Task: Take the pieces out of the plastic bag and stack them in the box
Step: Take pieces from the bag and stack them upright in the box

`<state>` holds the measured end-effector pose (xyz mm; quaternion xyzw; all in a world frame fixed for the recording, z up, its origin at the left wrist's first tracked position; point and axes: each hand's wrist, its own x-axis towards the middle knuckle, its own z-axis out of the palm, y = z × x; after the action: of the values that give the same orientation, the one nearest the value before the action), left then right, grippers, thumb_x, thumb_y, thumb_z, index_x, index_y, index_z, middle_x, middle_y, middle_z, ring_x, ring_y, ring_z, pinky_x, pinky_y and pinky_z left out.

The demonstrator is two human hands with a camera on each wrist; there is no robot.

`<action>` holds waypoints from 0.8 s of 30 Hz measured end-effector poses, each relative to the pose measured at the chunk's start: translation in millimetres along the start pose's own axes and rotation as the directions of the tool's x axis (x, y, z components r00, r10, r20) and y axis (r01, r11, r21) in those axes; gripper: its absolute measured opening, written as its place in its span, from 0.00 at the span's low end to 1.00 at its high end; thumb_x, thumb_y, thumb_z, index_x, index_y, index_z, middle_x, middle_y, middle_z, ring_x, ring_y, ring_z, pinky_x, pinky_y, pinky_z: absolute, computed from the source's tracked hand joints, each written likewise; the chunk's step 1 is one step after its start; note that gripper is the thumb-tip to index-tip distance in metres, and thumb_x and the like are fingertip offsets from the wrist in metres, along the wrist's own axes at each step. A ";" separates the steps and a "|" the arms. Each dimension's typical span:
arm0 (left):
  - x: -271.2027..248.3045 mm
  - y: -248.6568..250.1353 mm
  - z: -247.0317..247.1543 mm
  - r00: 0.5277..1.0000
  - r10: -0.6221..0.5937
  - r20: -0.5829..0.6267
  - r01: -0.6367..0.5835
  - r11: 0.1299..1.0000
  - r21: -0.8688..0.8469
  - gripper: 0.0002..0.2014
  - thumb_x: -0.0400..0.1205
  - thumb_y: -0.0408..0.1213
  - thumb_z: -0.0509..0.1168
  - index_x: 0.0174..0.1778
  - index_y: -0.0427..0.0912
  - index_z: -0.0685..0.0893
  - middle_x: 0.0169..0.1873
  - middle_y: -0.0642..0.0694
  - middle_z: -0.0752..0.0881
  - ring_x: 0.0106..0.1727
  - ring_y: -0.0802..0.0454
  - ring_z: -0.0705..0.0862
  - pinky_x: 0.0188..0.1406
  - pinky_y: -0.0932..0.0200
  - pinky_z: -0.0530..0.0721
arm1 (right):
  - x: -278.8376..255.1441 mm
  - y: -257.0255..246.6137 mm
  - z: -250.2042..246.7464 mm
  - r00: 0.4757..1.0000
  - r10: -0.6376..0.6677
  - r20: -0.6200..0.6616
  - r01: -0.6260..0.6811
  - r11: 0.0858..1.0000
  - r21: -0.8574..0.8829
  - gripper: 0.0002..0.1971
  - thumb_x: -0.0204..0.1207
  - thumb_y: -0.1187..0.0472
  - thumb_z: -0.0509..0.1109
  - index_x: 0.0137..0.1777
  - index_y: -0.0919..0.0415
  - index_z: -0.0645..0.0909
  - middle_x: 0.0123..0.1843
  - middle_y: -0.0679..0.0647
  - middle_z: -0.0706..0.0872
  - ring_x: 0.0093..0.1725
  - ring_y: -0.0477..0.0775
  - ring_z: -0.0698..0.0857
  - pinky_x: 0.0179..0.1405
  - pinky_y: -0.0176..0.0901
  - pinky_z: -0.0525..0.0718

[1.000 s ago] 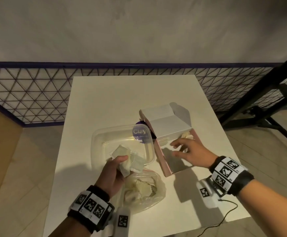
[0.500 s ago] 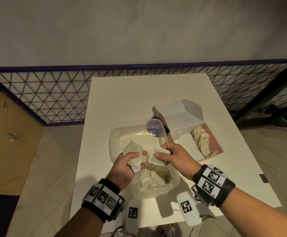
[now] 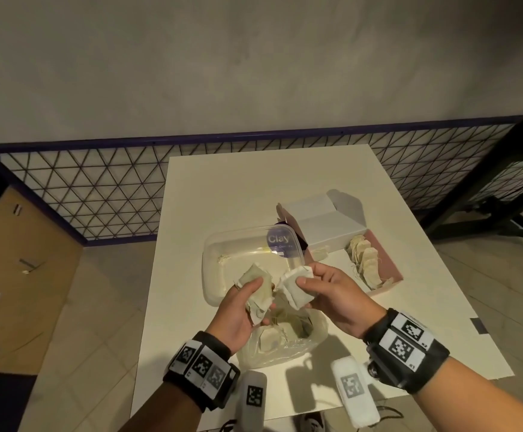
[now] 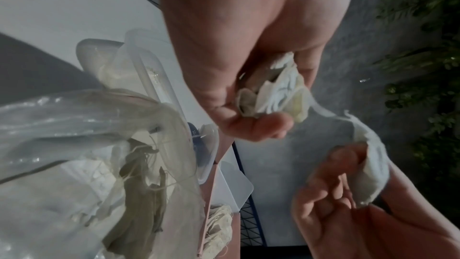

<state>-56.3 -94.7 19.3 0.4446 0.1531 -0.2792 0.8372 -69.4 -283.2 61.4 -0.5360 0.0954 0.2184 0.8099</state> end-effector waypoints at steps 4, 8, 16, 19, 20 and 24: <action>-1.6 0.7 3.6 0.999 0.031 0.019 -0.030 0.996 -0.084 0.14 0.77 0.44 0.66 0.54 0.40 0.80 0.37 0.40 0.82 0.30 0.49 0.80 0.21 0.58 0.75 | -1.3 -1.8 -2.6 0.999 0.031 0.044 -0.037 0.990 0.135 0.19 0.72 0.68 0.69 0.64 0.69 0.77 0.53 0.64 0.88 0.47 0.57 0.89 0.47 0.48 0.88; -5.2 -4.0 14.3 0.991 0.113 0.067 -0.115 0.993 0.022 0.17 0.80 0.44 0.62 0.58 0.35 0.81 0.42 0.34 0.86 0.36 0.44 0.84 0.25 0.57 0.80 | 0.8 10.3 4.1 0.990 0.125 0.065 -0.129 0.990 0.059 0.20 0.73 0.64 0.70 0.65 0.69 0.79 0.54 0.67 0.88 0.46 0.60 0.90 0.45 0.46 0.89; -7.7 -2.8 15.6 0.985 0.111 0.134 -0.118 0.992 0.042 0.15 0.79 0.37 0.66 0.60 0.34 0.80 0.45 0.36 0.87 0.35 0.47 0.86 0.23 0.60 0.78 | 3.8 8.4 11.5 0.990 0.116 -0.084 -0.117 0.993 -0.007 0.07 0.76 0.64 0.71 0.53 0.64 0.83 0.41 0.58 0.89 0.35 0.52 0.88 0.25 0.36 0.82; -5.9 1.2 5.7 0.987 0.075 0.144 -0.082 0.996 0.043 0.13 0.78 0.32 0.69 0.58 0.38 0.80 0.46 0.40 0.87 0.40 0.48 0.86 0.27 0.60 0.80 | 6.3 5.5 4.4 0.986 0.090 -0.141 -0.096 0.995 -0.040 0.05 0.75 0.64 0.71 0.50 0.62 0.83 0.43 0.57 0.87 0.37 0.49 0.86 0.30 0.40 0.82; -4.6 2.2 2.9 0.988 0.065 0.140 -0.073 0.996 0.052 0.12 0.77 0.30 0.69 0.56 0.39 0.80 0.45 0.41 0.87 0.39 0.49 0.87 0.28 0.60 0.81 | 7.2 4.5 2.1 0.984 0.075 -0.158 -0.084 0.995 -0.045 0.04 0.76 0.65 0.70 0.49 0.62 0.83 0.43 0.57 0.87 0.37 0.49 0.86 0.31 0.41 0.82; -1.5 8.8 -7.3 0.995 0.055 0.087 -0.060 0.996 0.066 0.08 0.74 0.26 0.70 0.46 0.39 0.81 0.39 0.42 0.84 0.34 0.49 0.84 0.25 0.61 0.79 | 5.4 -5.6 -4.5 0.979 0.041 -0.198 -0.030 0.998 0.059 0.04 0.77 0.70 0.66 0.48 0.65 0.81 0.42 0.63 0.89 0.37 0.56 0.88 0.29 0.42 0.86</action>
<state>-52.2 -84.3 21.8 0.4649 0.0948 -0.2787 0.8350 -61.8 -287.8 62.1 -0.5308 0.1917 0.1753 0.8067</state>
